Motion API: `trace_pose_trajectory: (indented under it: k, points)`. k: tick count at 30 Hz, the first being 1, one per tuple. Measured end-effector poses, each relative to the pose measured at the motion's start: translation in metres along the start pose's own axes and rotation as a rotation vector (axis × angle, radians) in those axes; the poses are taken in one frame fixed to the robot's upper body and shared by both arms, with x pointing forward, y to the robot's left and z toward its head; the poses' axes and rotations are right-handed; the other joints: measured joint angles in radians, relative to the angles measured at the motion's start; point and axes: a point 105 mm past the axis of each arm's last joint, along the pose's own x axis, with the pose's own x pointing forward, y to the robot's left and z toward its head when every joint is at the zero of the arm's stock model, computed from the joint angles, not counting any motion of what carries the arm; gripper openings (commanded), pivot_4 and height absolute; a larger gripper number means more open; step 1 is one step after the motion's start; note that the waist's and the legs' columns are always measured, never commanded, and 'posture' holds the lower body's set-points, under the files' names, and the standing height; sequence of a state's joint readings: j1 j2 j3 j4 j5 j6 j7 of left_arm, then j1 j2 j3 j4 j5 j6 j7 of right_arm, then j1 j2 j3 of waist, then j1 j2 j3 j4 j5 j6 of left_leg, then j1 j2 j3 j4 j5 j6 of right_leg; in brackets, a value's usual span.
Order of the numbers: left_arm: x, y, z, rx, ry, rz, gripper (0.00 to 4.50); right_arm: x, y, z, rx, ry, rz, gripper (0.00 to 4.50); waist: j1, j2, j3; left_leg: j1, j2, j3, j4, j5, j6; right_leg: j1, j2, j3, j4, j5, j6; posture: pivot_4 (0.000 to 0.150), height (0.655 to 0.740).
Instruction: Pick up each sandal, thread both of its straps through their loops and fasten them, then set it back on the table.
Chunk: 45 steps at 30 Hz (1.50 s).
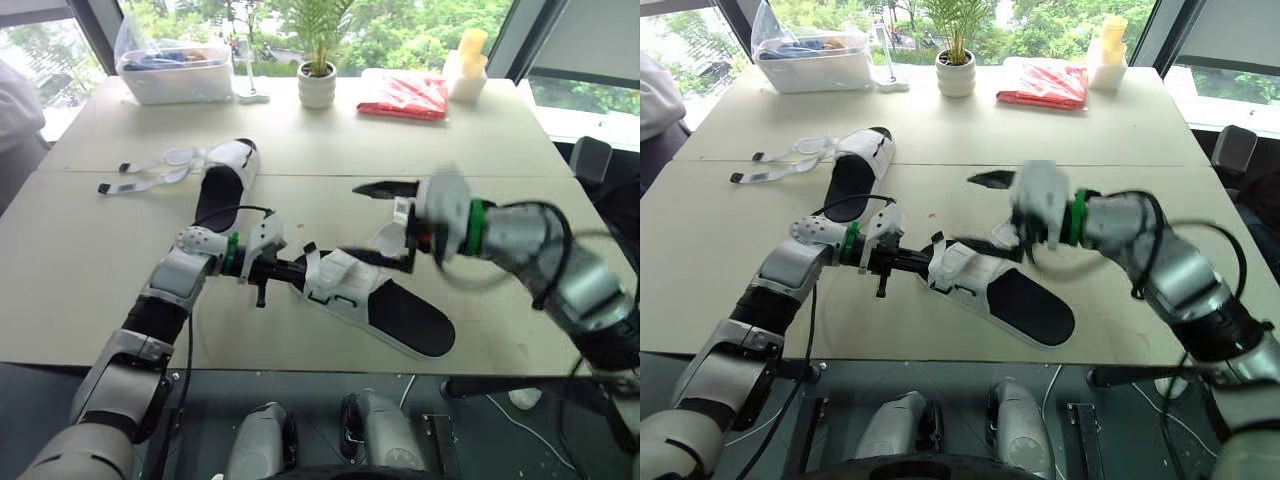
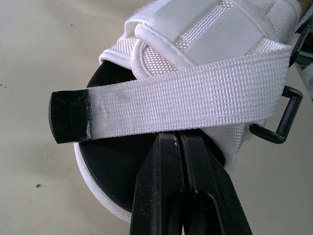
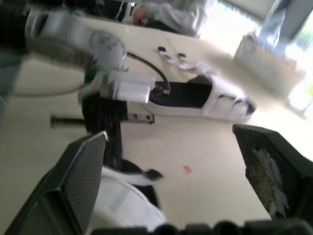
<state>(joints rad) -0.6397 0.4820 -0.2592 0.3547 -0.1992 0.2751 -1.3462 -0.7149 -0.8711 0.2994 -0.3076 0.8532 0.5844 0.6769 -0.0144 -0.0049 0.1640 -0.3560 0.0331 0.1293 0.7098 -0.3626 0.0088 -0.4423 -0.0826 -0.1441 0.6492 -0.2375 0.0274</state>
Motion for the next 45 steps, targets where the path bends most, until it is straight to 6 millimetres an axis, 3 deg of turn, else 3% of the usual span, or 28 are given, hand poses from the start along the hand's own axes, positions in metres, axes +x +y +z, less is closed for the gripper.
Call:
trace_pose_trajectory:
  k: [3,8,16,22,25,32,45]
  points:
    - [-0.001,-0.001,-0.001,-0.003,0.002,0.002,0.0,0.013,0.008,0.0,0.228,0.089,0.077,4.46,0.002,0.0,0.0,-0.001,0.0,-0.001,0.001,-0.001,0.002,0.0,-0.001,-0.001,0.0,0.0,0.0,0.15,0.7288]
    - [-0.002,-0.002,-0.002,-0.001,0.002,0.012,0.0,0.029,0.008,-0.043,0.552,0.325,0.087,4.46,0.002,0.0,0.0,-0.003,-0.001,0.0,0.002,-0.002,0.004,0.0,-0.001,-0.001,0.0,0.0,0.0,0.15,0.7288]
    - [-0.004,-0.004,-0.004,-0.007,-0.001,0.038,0.0,0.05,-0.008,-0.074,0.744,0.463,0.012,4.46,-0.002,0.0,0.0,-0.003,-0.001,0.001,0.003,-0.002,0.004,0.0,-0.001,-0.001,0.0,0.0,0.0,0.15,0.7288]
    - [-0.005,-0.004,-0.004,-0.008,-0.001,0.05,0.0,0.065,-0.006,-0.081,0.765,0.504,0.015,4.46,-0.004,0.0,0.0,-0.003,-0.001,0.001,0.003,-0.002,0.004,0.0,-0.001,-0.001,0.0,0.0,0.001,0.15,0.7288]
    - [-0.005,-0.004,-0.005,-0.015,0.0,0.055,0.0,0.068,-0.007,-0.082,0.743,0.522,0.007,3.59,-0.004,0.0,-0.001,-0.003,-0.001,0.001,0.003,-0.002,0.004,0.0,-0.001,-0.001,0.0,0.0,0.001,0.15,0.7288]
    - [-0.005,-0.004,-0.004,-0.015,-0.001,0.057,0.0,0.071,-0.009,-0.086,0.725,0.529,0.003,0.02,-0.004,0.0,-0.001,-0.003,-0.001,0.001,0.003,-0.002,0.003,0.0,0.0,-0.001,0.0,0.0,0.001,0.15,0.7288]
    - [-0.004,-0.003,-0.004,-0.019,-0.006,0.052,0.0,0.068,-0.016,-0.07,0.829,0.422,0.031,0.02,-0.005,0.0,-0.001,-0.003,-0.001,0.001,0.003,-0.002,0.003,0.0,0.0,-0.001,0.0,0.0,0.001,0.15,0.7288]
